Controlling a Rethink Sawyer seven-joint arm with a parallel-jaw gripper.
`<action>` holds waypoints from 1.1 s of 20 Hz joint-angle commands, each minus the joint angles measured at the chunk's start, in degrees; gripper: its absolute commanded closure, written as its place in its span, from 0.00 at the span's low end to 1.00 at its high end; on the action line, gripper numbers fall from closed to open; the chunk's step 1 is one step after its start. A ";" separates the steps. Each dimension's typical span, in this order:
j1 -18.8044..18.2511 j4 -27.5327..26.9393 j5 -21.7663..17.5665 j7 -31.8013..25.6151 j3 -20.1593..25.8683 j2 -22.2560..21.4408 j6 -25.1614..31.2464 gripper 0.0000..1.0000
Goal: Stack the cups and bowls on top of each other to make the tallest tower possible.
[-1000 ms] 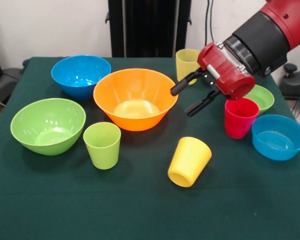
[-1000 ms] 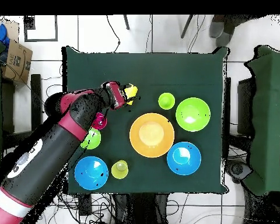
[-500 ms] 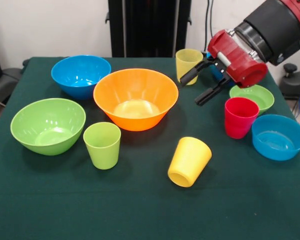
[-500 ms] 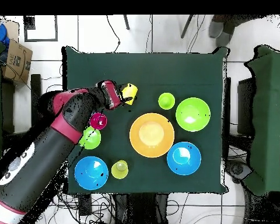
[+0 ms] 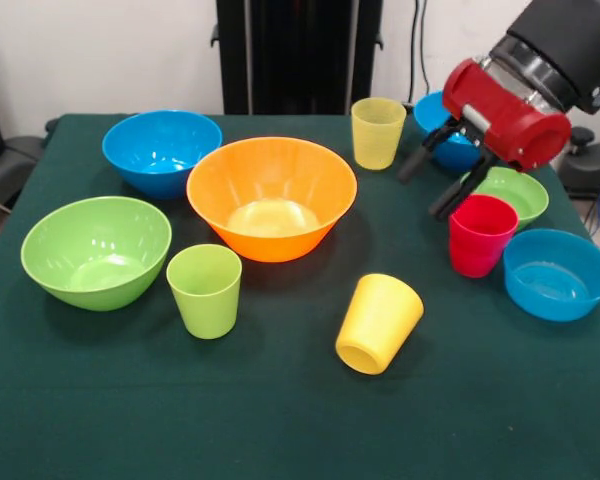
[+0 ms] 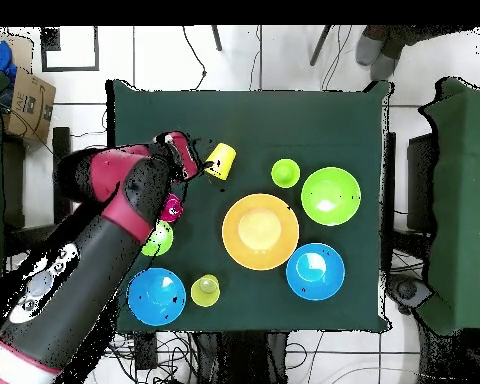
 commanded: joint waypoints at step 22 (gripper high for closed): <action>-32.55 25.37 -29.34 -55.90 58.71 -35.55 -7.00 0.00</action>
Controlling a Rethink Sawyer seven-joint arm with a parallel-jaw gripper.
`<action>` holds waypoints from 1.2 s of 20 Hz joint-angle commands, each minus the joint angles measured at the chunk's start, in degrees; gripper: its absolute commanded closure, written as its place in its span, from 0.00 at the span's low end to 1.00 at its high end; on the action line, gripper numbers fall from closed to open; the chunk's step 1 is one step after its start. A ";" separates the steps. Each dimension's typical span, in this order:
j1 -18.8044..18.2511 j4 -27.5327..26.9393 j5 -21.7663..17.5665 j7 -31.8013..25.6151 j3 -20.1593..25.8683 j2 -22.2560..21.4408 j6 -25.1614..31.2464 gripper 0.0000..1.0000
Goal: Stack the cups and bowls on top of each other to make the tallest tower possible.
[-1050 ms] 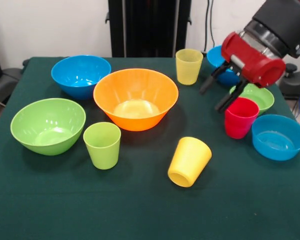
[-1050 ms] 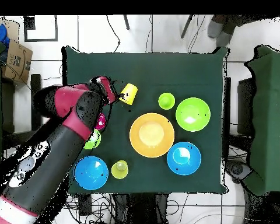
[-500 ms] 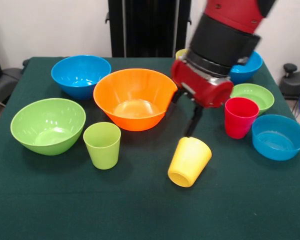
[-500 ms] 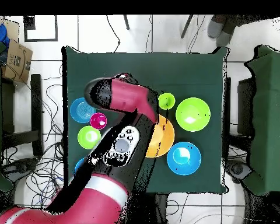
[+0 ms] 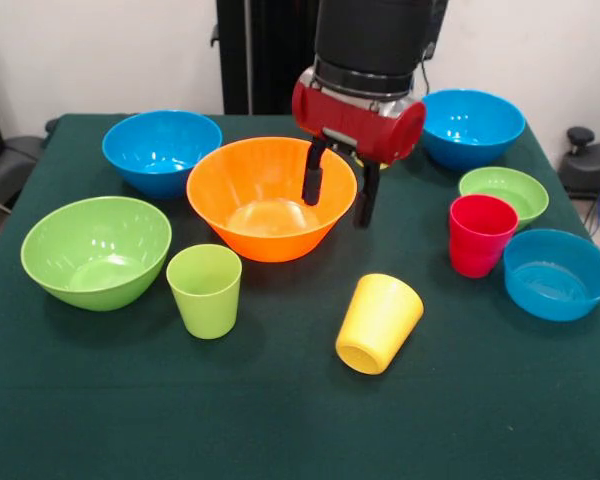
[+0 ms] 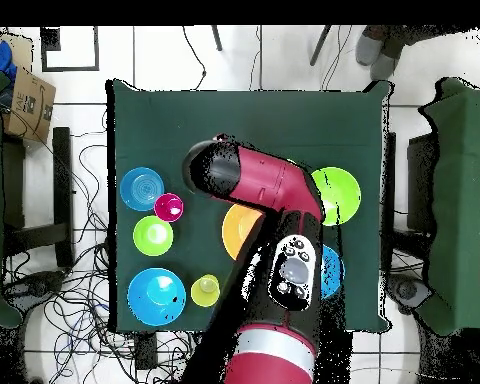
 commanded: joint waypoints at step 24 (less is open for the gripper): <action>6.57 9.91 -34.81 -1.90 8.27 -9.87 -6.31 0.00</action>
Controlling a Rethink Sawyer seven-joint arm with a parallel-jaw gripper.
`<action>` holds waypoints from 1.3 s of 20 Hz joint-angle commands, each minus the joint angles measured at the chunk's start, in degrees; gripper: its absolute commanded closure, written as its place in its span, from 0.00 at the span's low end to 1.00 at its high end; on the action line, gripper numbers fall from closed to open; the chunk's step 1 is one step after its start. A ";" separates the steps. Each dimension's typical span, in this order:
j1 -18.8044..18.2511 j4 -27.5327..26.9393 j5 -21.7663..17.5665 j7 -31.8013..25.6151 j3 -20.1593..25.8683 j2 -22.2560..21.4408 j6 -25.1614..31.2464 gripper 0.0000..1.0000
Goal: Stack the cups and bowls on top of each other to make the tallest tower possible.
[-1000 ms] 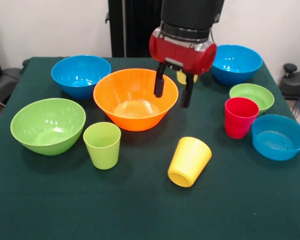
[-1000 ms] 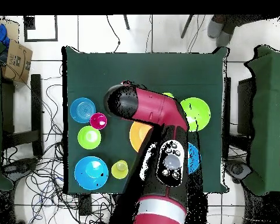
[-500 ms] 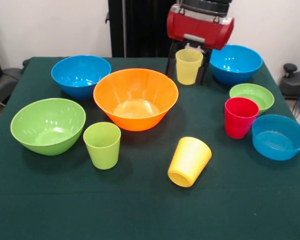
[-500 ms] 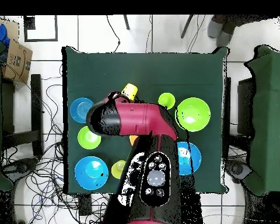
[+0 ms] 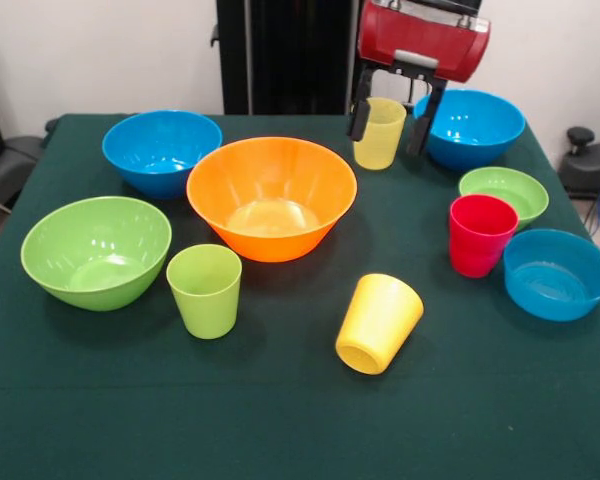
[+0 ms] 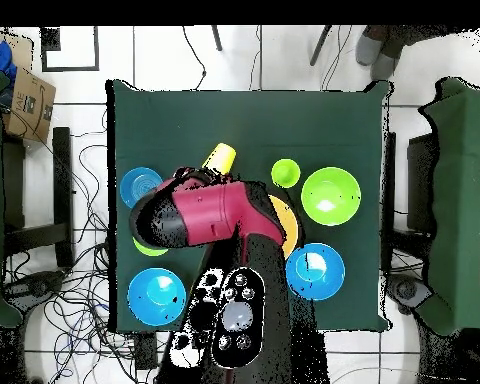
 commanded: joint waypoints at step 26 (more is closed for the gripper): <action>12.02 -2.62 21.21 22.72 -6.20 10.21 6.90 0.00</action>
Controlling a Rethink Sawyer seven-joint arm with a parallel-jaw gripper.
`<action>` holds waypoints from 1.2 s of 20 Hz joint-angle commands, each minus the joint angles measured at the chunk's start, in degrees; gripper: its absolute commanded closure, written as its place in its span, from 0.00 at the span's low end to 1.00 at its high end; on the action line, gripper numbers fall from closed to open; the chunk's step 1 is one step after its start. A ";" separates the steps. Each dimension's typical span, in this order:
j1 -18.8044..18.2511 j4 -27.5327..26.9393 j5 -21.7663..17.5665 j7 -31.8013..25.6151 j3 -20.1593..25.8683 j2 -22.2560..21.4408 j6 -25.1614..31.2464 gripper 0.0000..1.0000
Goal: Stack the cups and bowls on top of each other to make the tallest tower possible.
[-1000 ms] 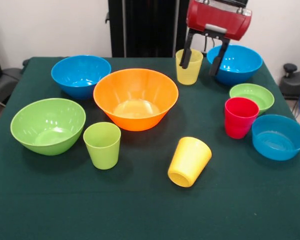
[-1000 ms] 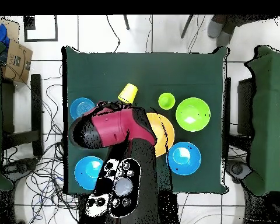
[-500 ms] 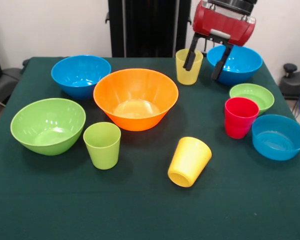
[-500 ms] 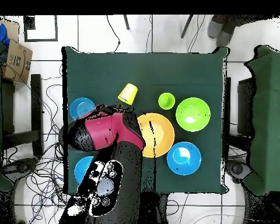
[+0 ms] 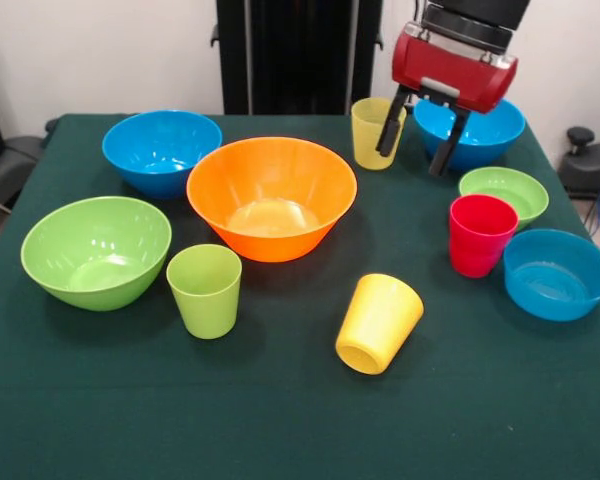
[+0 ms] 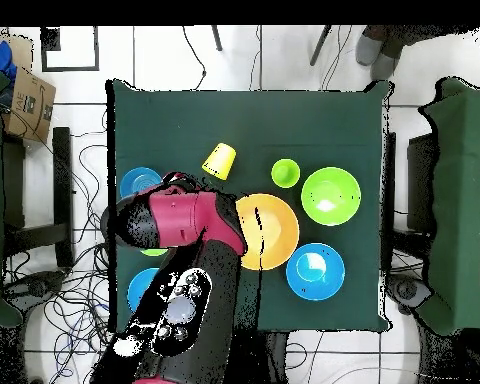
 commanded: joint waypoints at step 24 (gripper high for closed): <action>-0.03 3.11 12.38 6.81 6.91 3.76 -0.73 0.00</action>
